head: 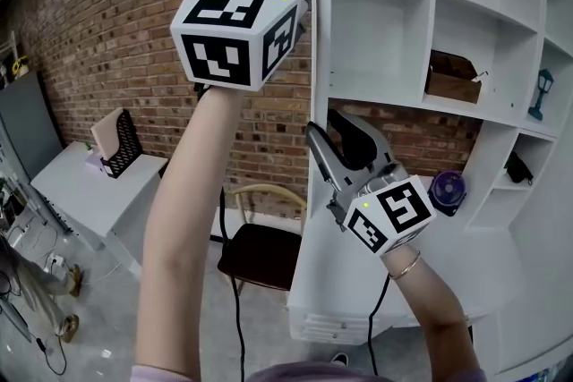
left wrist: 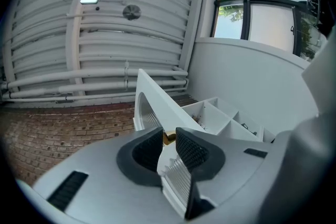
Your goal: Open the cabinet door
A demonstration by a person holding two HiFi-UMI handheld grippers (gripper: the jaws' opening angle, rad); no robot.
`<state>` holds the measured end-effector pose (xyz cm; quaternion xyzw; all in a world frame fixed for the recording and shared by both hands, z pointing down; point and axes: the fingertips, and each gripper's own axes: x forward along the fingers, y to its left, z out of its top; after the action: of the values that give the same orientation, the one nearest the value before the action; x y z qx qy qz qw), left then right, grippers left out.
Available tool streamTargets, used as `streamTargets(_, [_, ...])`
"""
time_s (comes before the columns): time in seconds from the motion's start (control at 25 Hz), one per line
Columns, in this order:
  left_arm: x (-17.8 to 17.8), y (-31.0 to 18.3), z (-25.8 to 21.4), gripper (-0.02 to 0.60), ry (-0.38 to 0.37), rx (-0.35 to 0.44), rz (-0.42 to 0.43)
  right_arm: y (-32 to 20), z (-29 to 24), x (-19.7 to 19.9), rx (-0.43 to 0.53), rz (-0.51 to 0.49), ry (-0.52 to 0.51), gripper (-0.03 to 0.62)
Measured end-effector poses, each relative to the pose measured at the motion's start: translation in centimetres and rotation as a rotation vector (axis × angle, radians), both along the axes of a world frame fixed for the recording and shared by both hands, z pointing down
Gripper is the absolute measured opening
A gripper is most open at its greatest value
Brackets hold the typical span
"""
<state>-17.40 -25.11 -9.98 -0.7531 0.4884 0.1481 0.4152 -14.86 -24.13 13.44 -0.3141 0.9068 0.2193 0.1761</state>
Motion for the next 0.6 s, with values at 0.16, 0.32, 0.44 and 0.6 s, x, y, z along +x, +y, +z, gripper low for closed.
streamTargets(0.16, [-1.4, 0.0, -0.1, 0.066, 0.007, -0.006, -0.027, 0.0, -0.1, -1.2, 0.0, -0.013, 0.003, 0.133])
streamTargets(0.32, [-2.8, -0.2, -0.2, 0.061, 0.012, -0.015, -0.053, 0.0, -0.1, -2.5, -0.004, -0.03, 0.002, 0.129])
streamTargets(0.44, [-3.7, -0.3, -0.1, 0.057, 0.011, -0.013, -0.085, -0.2, 0.0, -3.4, -0.005, -0.041, 0.004, 0.125])
streamTargets(0.6, [-4.3, -0.3, 0.1, 0.049, -0.001, -0.002, -0.127, -0.3, 0.2, -4.0, -0.004, -0.042, 0.0, 0.124])
